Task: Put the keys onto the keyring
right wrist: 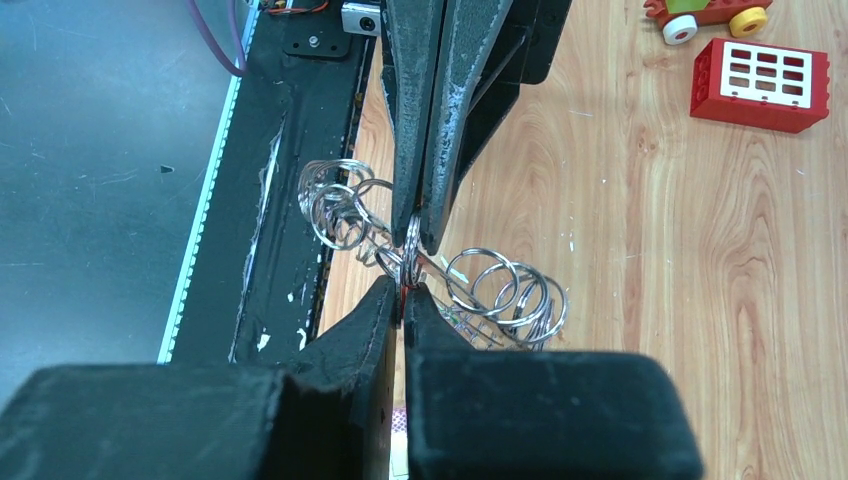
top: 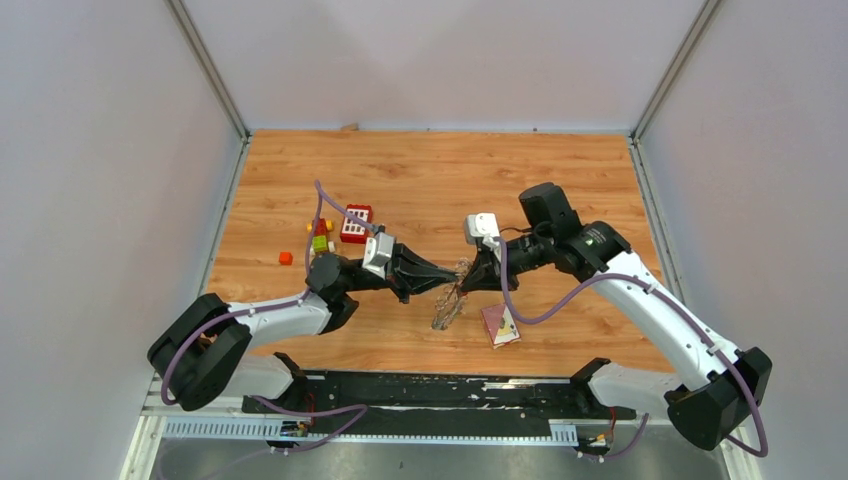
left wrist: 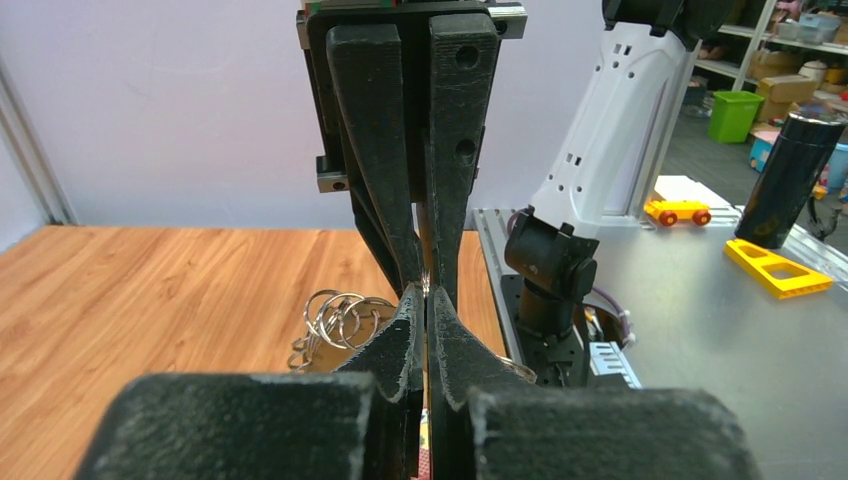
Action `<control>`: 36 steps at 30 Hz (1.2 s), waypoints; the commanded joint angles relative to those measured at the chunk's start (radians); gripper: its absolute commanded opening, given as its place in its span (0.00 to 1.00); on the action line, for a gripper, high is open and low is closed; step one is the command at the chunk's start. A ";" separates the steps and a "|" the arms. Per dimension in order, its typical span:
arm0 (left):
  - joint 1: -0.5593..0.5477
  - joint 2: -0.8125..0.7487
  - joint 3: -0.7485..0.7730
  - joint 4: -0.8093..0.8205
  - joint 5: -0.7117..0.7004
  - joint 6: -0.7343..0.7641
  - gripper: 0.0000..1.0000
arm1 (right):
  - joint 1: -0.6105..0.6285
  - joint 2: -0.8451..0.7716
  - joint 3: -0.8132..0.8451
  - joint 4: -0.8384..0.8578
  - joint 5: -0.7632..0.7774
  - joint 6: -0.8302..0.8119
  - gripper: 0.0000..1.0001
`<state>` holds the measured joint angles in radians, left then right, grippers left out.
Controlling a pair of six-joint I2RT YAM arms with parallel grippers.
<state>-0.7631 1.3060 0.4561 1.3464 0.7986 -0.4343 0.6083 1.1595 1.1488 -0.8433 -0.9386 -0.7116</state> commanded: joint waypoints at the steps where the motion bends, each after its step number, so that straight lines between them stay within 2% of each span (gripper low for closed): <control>1: 0.004 -0.005 0.012 0.090 -0.025 -0.003 0.00 | -0.001 0.000 -0.004 0.040 -0.047 0.002 0.00; 19: 0.004 -0.007 0.006 0.065 0.002 0.032 0.00 | 0.025 0.039 0.035 0.054 -0.022 0.024 0.01; 22: 0.004 -0.011 0.004 0.060 -0.003 0.035 0.00 | 0.022 0.018 0.042 0.037 -0.005 0.011 0.08; 29: 0.004 -0.013 0.003 0.060 -0.022 0.026 0.00 | 0.001 -0.083 0.051 0.009 0.026 -0.032 0.37; 36: 0.004 -0.001 0.016 0.071 -0.024 0.005 0.00 | -0.002 -0.075 0.078 0.011 0.033 -0.034 0.40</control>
<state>-0.7578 1.3075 0.4496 1.3437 0.8001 -0.4232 0.6121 1.0702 1.1854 -0.8352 -0.9096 -0.7273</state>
